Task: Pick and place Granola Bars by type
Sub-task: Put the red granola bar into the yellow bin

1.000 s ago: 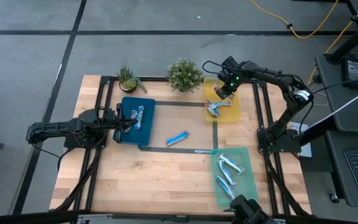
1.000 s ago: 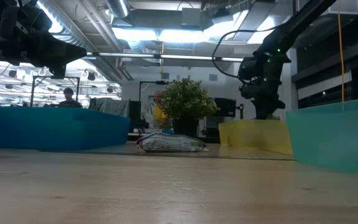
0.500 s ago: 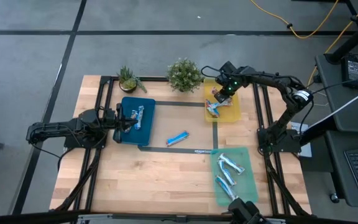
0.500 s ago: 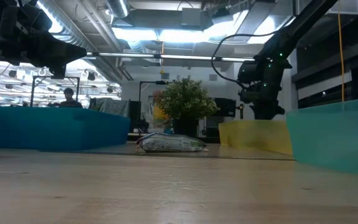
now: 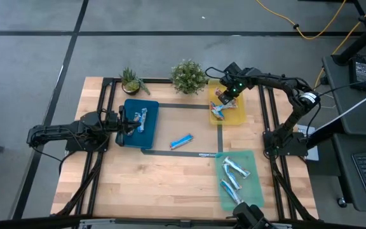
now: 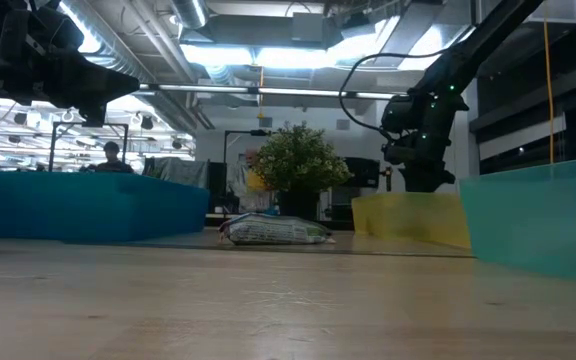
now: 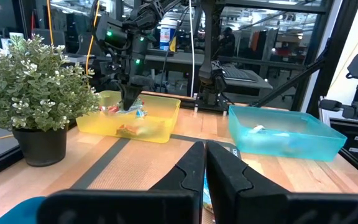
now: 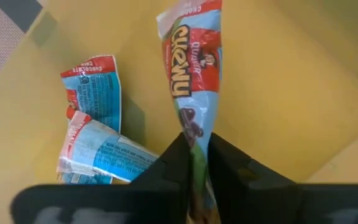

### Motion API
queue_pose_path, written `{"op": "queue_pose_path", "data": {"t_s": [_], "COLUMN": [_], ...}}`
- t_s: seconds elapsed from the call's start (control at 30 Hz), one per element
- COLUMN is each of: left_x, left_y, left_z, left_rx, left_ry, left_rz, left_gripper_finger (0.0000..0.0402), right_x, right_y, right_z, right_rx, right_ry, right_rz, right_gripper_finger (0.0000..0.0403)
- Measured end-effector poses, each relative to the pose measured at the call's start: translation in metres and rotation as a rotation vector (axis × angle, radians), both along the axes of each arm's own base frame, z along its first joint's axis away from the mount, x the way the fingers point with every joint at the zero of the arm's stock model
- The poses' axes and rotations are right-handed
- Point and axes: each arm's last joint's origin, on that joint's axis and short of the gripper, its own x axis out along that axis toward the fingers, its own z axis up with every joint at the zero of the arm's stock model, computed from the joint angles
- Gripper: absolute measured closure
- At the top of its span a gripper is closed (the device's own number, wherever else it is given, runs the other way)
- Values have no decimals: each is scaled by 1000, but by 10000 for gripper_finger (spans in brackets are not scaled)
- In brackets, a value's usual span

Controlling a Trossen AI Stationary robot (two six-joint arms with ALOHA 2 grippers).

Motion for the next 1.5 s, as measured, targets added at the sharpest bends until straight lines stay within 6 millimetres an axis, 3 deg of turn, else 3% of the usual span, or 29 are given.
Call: {"op": "queue_pose_path", "data": {"t_s": [0.2,0.53,1.07,1.5], "left_x": [0,0,0,0], "left_y": [0,0,0,0], "left_z": [0,0,0,0], "left_rx": [0,0,0,0], "left_ry": [0,0,0,-1], "left_rz": [0,0,0,0], "left_gripper_finger": [396,395,395,395], "right_x": [0,0,-2,7], "right_y": [0,0,26,47], "right_z": [0,1,50,51], "right_rx": [-1,-8,-119,-111], "right_ry": [0,0,-89,-40], "right_rz": [1,19,73,163], "right_gripper_finger": [320,314,314,314]}}
